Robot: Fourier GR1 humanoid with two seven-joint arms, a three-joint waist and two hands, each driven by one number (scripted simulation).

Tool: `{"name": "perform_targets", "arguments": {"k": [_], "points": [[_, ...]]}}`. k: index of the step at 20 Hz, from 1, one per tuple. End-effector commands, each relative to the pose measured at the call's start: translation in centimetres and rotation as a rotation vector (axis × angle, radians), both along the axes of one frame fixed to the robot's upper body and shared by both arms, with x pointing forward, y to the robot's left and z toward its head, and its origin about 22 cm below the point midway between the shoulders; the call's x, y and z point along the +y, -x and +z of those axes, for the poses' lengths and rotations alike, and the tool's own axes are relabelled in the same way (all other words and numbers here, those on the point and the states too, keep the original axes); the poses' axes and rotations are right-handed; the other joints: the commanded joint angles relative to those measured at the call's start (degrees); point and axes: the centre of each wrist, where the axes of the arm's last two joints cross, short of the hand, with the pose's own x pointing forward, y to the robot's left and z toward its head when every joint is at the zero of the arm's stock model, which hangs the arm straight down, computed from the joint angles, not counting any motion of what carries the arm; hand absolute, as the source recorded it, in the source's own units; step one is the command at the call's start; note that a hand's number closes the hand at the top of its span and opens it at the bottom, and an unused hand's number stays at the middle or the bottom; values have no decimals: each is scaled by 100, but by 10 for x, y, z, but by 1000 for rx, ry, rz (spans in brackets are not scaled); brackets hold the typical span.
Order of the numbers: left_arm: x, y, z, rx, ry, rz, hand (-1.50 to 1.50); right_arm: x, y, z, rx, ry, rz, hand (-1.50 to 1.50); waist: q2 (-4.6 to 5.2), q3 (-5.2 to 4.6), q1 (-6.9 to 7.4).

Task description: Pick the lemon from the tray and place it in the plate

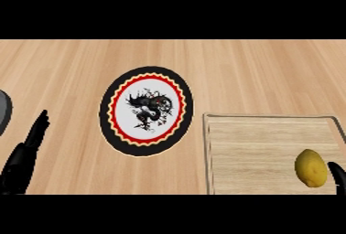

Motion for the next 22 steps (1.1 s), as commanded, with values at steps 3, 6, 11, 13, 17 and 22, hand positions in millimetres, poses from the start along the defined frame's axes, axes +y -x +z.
{"name": "perform_targets", "arguments": {"k": [3,6,11,13,17,22], "points": [[-7,-1,-3,-15,6,-28,0,-4,57,-7,365,-30,85,-150,61,-10,126],[-12,-14,4,-26,-10,-33,0,-9,74,2,503,-62,99,-150,90,-8,140],[-13,-3,2,-4,-2,-58,0,-16,83,49,613,-144,139,-150,103,-7,297],[-14,-17,5,-17,-15,-45,0,-22,77,53,681,-157,163,-150,107,-1,282],[-8,-13,18,-29,-14,-59,0,-28,54,54,785,-194,242,-150,91,7,372],[-10,-11,16,-6,-24,-48,0,-40,34,61,951,-203,294,-150,55,15,284]]}}
